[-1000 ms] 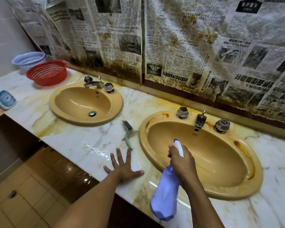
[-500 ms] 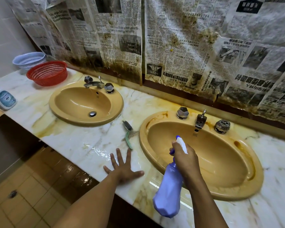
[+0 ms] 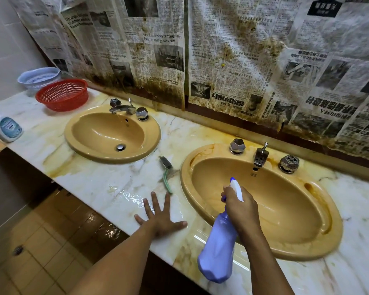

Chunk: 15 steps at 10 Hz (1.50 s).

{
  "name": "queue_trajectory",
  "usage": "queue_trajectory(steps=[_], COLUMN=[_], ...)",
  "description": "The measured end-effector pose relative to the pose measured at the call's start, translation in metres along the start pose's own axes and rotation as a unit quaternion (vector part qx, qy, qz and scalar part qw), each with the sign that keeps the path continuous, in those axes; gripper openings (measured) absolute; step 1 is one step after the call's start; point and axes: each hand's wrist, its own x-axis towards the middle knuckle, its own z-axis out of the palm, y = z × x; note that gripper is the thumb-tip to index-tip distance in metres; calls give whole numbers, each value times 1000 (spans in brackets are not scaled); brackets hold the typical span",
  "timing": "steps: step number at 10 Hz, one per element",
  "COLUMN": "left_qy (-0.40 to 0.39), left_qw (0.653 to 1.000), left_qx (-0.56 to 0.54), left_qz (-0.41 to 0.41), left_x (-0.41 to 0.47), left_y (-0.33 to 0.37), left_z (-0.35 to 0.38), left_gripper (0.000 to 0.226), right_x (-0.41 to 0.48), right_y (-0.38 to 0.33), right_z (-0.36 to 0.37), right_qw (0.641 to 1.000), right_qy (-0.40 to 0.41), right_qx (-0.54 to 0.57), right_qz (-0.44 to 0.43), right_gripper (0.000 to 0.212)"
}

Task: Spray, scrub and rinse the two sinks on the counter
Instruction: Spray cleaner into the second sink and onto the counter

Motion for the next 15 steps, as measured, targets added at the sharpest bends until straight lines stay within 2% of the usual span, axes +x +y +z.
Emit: queue_trajectory(steps=[1,3,5,6,7,8,10,13,15], left_qy=[2,-1,1,2,0,-3,-4,1,1], left_qw=[1000,1000,1000,1000,1000,1000,1000,1000,1000], left_qx=[1,0,-3,-2,-3,-3,-3,-5,-3], left_qz=[-2,-3,-1,-1,0,0,4,1,1], left_x=[0,-2,-1,-1,-1,0,1,6,5], left_y=[1,3,1,2,1,1,-1,-2,-2], left_z=[1,-1,0,0,0,-1,0,3,2], left_gripper=[126,126,127,126,126,127,127,128,128], right_x=[0,-4,-8,-6,-5,-6,-6,-8,-14], right_y=[-3,-2,-4,-2,-3,-3,-5,3,2], right_z=[0,3,0,2,1,-1,0,2,0], right_qw=[1000,1000,999,1000,999,998,999,1000,1000], right_qy=[-20,-13,-42,3,26,24,-15,3,18], right_qx=[18,22,11,3,33,52,26,-25,3], right_qz=[-9,12,-16,-13,26,40,13,6,19], right_gripper=[31,28,31,32,28,26,34,32,31])
